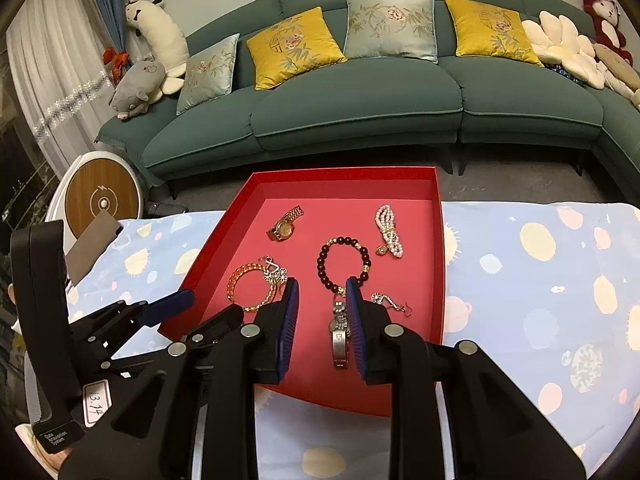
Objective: Organize jewelry
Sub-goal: 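Open both grippers to drop the hoop earring and watch into the tray, then withdraw both grippers back from the tray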
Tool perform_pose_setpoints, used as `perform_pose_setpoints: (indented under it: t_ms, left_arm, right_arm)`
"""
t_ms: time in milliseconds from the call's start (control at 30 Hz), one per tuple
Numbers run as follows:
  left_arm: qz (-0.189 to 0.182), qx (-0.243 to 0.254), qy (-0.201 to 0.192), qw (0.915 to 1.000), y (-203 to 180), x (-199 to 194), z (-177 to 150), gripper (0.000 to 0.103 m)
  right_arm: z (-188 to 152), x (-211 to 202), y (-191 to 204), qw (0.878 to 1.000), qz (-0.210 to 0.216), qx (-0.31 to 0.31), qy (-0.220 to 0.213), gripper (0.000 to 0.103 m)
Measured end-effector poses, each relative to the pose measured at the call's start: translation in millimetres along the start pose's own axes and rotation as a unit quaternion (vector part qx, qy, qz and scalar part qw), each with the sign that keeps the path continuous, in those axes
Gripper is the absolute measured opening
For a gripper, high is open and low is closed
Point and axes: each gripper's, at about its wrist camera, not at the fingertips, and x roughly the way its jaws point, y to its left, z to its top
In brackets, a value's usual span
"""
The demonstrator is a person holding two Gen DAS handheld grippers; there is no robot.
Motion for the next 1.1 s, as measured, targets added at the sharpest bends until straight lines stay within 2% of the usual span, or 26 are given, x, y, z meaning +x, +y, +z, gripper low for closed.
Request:
perform_pose_setpoints:
  t_ms: [367,500,800,1000,1100]
  left_arm:
    - [0.020,0.000,0.021,0.9996,11.2,1.6,-17.0,0.057]
    - [0.035,0.026,0.011,0.9990,5.4,-1.7,-24.9,0.056]
    - [0.019,0.017,0.021,0.9994,0.5,-13.7,-40.6,0.056]
    - [0.022,0.021,0.024,0.9992,-1.9,-21.7,-50.8,0.056]
    - [0.013,0.000,0.016,0.9998,2.7,-28.5,-51.2,0.055]
  right_arm:
    - [-32.7,19.0,-6.7,0.999,-0.021,-0.002,0.045,0.024]
    - [-42.2,21.9,-10.1,0.998,-0.032,-0.004,0.057,0.024]
    - [-57.6,7.1,-24.6,0.997,-0.042,0.004,0.065,0.022]
    - [-66.7,-4.0,-21.5,0.996,-0.041,0.010,0.076,0.022]
    - [-66.1,-12.1,-18.9,0.997,-0.053,0.013,0.059,0.023]
